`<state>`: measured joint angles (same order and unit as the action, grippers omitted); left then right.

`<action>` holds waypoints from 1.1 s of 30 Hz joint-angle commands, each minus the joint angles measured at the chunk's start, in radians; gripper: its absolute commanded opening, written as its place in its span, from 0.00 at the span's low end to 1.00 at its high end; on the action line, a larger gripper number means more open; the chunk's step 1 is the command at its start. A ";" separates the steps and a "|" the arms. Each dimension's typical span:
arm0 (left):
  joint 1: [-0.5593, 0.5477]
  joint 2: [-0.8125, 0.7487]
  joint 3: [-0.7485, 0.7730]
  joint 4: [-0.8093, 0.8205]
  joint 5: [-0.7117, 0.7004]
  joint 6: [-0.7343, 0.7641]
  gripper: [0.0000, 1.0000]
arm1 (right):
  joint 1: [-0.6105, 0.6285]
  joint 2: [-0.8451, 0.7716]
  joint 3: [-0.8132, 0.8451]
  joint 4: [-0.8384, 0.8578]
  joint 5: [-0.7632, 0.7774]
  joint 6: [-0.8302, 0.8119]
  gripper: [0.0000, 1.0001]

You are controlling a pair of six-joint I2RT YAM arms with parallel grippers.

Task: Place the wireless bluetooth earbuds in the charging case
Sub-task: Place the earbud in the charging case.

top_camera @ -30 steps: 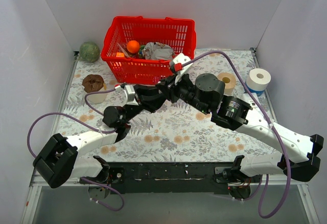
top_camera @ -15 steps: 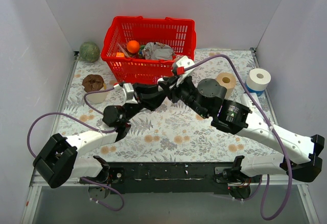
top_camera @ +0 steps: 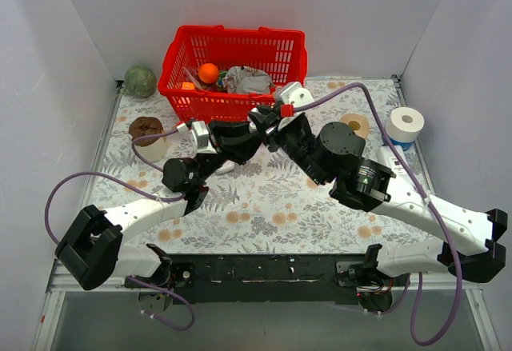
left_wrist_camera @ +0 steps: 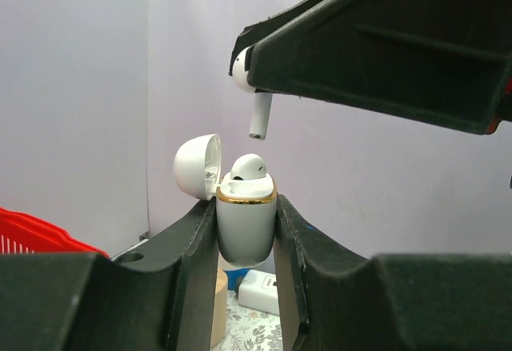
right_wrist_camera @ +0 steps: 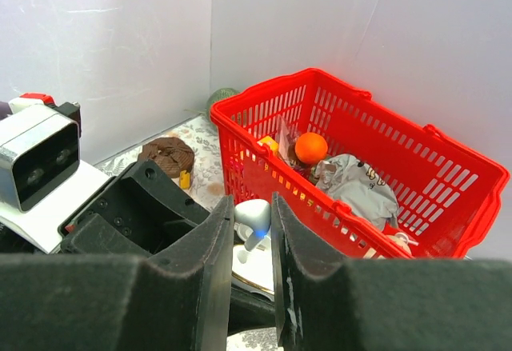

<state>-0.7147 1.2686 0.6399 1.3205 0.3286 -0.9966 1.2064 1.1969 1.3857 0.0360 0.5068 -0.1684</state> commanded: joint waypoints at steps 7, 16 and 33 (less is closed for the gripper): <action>0.004 -0.005 0.049 0.223 -0.003 0.003 0.00 | 0.008 0.023 0.042 0.058 0.032 -0.040 0.01; 0.004 -0.015 0.049 0.218 0.000 0.009 0.00 | 0.007 0.010 0.009 0.047 0.053 -0.034 0.01; 0.004 -0.021 0.040 0.212 -0.003 0.012 0.00 | 0.008 -0.022 -0.040 -0.004 0.036 -0.013 0.01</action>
<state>-0.7147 1.2732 0.6567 1.3174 0.3294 -0.9951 1.2068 1.2053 1.3586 0.0280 0.5362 -0.1871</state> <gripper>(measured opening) 0.272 0.283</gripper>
